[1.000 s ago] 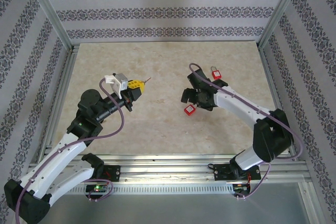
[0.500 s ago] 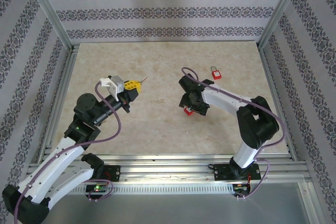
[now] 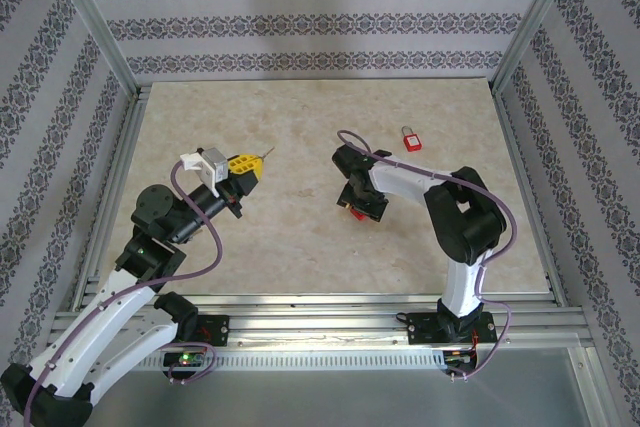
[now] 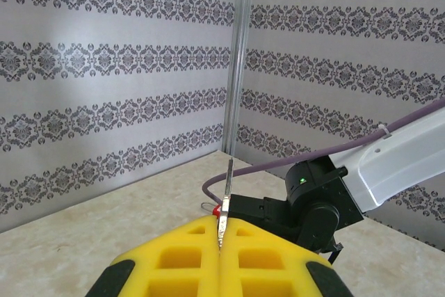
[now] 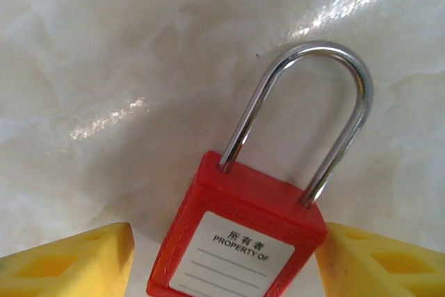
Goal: Unlock with the key
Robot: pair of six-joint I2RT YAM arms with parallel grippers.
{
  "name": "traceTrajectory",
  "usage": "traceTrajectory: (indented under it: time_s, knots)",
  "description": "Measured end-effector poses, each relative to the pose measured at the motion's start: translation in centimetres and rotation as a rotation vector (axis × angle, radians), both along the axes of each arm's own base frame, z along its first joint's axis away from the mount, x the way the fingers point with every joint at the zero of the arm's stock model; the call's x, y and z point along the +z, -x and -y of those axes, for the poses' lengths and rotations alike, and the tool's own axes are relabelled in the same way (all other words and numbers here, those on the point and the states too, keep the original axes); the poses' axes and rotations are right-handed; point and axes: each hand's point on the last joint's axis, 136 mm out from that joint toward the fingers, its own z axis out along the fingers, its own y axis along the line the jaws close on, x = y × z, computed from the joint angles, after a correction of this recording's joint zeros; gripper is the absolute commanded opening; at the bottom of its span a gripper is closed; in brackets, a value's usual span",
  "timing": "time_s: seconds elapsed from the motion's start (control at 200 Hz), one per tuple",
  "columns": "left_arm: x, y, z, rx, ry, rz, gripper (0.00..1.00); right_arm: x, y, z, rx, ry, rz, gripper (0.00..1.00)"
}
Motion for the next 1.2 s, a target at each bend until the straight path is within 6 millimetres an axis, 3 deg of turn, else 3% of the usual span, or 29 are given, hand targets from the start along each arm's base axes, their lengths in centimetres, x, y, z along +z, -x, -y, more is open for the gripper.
traceTrajectory:
  time_s: [0.26, 0.46, 0.63, 0.7, 0.774, 0.829, 0.894, 1.014, 1.104, 1.199]
  knots:
    - [-0.2, 0.0, 0.0, 0.000, -0.002, -0.004, 0.00, -0.3, -0.1, 0.3, -0.020, 0.010, -0.003, 0.46]
    - [-0.3, 0.0, 0.0, 0.000, -0.004, -0.008, 0.00, -0.2, -0.6, 0.2, 0.008, 0.016, 0.001, 0.19]
    - [-0.5, -0.1, 0.1, -0.002, 0.001, -0.022, 0.00, 0.4, -1.5, 0.5, 0.063, 0.061, 0.056, 0.13]
    - [-0.7, -0.2, 0.6, -0.009, 0.004, -0.031, 0.00, 1.8, -2.0, 0.3, 0.090, 0.060, 0.108, 0.10]
    - [-1.1, -0.3, 1.6, -0.016, -0.003, -0.038, 0.00, 5.2, -2.8, -0.7, 0.121, 0.018, 0.204, 0.09]
    - [-1.4, -0.3, 2.5, -0.017, -0.015, -0.035, 0.00, 9.2, -3.9, -1.8, 0.137, -0.042, 0.309, 0.10]
    - [-1.3, -0.3, 3.5, -0.012, -0.023, -0.012, 0.00, 15.4, -5.4, -3.5, 0.142, -0.143, 0.460, 0.09]
    - [-0.2, -1.0, 4.0, 0.043, -0.010, 0.052, 0.00, 29.3, -7.4, -6.6, 0.160, -0.347, 0.765, 0.08]
    - [1.1, -1.5, 4.0, 0.091, 0.010, 0.102, 0.00, 37.9, -6.8, -8.2, 0.180, -0.482, 0.945, 0.07]
    - [2.6, -2.0, 3.9, 0.134, 0.042, 0.148, 0.00, 42.3, -5.1, -9.1, 0.208, -0.579, 1.028, 0.07]
